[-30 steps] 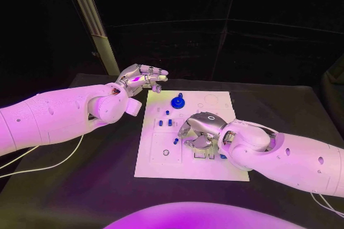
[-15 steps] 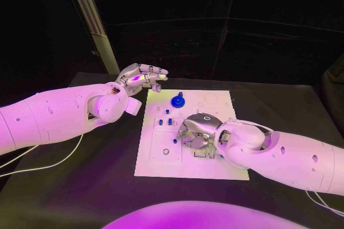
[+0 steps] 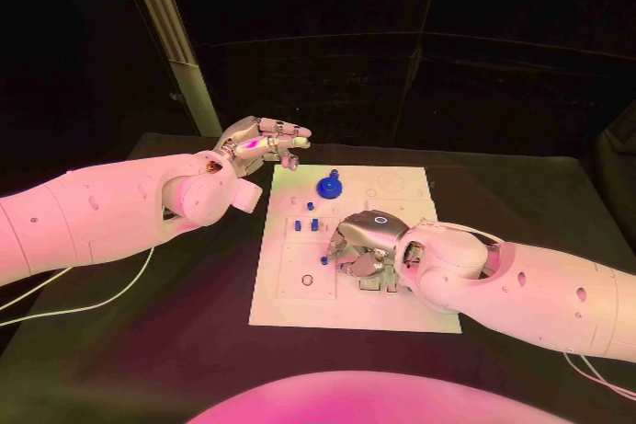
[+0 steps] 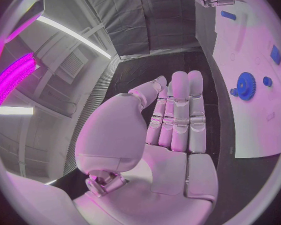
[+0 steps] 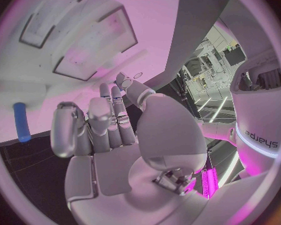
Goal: Assemble the parts on the task board
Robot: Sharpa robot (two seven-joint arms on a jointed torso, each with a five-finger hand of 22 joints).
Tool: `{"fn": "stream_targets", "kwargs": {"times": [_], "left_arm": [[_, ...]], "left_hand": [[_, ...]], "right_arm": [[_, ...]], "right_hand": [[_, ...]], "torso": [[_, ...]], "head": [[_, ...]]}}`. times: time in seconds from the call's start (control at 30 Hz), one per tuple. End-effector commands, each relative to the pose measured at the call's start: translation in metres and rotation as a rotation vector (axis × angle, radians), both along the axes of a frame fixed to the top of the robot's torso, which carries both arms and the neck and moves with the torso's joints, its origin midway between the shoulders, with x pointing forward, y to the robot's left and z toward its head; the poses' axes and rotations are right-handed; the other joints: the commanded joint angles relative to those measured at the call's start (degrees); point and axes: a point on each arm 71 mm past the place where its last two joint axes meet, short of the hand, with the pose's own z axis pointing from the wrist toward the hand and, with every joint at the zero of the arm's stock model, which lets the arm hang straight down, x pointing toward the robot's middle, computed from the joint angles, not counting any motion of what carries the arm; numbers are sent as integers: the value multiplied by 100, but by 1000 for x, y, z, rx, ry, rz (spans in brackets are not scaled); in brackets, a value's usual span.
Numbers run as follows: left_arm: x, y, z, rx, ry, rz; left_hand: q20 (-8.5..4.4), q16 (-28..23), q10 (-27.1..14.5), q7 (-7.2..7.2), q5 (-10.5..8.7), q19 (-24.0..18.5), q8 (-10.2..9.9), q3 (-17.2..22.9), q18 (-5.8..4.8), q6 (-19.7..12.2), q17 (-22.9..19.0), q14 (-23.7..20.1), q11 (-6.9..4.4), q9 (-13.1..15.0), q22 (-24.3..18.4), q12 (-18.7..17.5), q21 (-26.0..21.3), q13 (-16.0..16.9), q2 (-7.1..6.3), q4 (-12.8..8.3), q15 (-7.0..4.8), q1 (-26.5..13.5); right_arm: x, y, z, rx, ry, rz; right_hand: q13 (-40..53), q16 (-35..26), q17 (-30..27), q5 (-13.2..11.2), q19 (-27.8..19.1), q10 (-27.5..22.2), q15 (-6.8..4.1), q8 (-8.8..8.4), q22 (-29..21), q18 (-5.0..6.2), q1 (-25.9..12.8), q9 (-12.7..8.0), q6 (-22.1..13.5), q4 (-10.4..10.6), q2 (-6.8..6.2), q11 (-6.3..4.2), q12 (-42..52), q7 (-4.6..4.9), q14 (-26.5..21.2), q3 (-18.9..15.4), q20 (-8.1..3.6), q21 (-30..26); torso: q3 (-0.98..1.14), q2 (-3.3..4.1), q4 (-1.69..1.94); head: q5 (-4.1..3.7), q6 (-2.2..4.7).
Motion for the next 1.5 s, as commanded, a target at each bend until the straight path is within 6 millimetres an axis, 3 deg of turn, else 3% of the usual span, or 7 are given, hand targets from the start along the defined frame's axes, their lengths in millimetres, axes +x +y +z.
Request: {"fn": "stream_targets", "kwargs": {"times": [0.03, 0.43, 0.7, 0.9, 1.23, 1.5], "left_arm": [[0, -1, 1, -9, 1, -10], [0, -1, 1, -12, 0, -16], [-1, -1, 1, -15, 0, -21], [-1, -2, 1, -15, 1, -24], [-1, -2, 0, -15, 4, -27], [-1, -2, 0, -15, 5, -28]], "left_hand": [[8, -39, -42, 25, -22, -34, -32, -26, 69, -8, -6, -48, -12, -3, -6, 23, -16, 8, 70, -1, 10, 1], [10, -49, -51, 29, -36, -34, -39, -34, 69, -14, -13, -53, -9, -4, -17, 28, -30, 9, 65, -16, 12, 7], [10, -52, -53, 30, -39, -35, -41, -37, 69, -15, -15, -55, -7, -4, -20, 29, -33, 9, 62, -18, 13, 5], [10, -52, -53, 30, -39, -35, -41, -37, 69, -15, -15, -55, -7, -4, -20, 29, -33, 9, 62, -18, 13, 5], [12, -57, -56, 30, -42, -36, -43, -42, 68, -16, -18, -60, -6, -4, -24, 31, -39, 9, 59, -22, 15, 4], [12, -57, -56, 30, -42, -36, -43, -42, 68, -16, -18, -60, -6, -4, -24, 31, -39, 9, 59, -22, 15, 4]], "right_arm": [[1, -3, 6, 49, -50, -18], [11, -40, 23, 62, -79, -119], [36, -74, 51, 2, -124, -208], [46, -86, 54, -30, -130, -242], [48, -86, 46, -126, -70, -224], [51, -80, 40, -179, -32, -204]], "right_hand": [[-11, 8, -39, -14, 1, 33, -38, 1, 131, 51, 1, -3, 12, -21, 22, 8, -54, 10, 73, 45, -19, -5], [-14, -74, -170, -16, -53, -61, -3, -44, 43, 71, -57, -22, -59, -46, -179, 53, -110, 54, 36, -25, -8, -79], [-13, -242, -404, -18, -214, -413, 37, -51, -206, 133, -22, -27, -137, -29, -409, 82, -111, -20, -22, -301, -7, -293], [-12, -256, -445, -18, -227, -555, 57, -53, -235, 137, 87, -29, -194, 37, -436, 104, -105, -47, -14, -455, 5, -326], [-8, -208, -415, -18, -204, -665, 75, -51, -216, 129, 168, -28, -246, 148, -468, 130, -95, -98, 8, -607, 19, -315], [12, -139, -357, -17, -153, -512, 65, -41, -147, 114, 271, -23, -243, 219, -342, 111, -36, -99, 29, -592, 28, -261]], "torso": [[0, 1, -4], [-6, -10, -4], [-3, -3, 1], [-2, 1, 2], [-6, 5, 2], [-1, 3, -1]], "head": [[-15, 15], [-102, 115], [-140, 185], [-154, 205], [-149, 191], [-139, 167]]}}
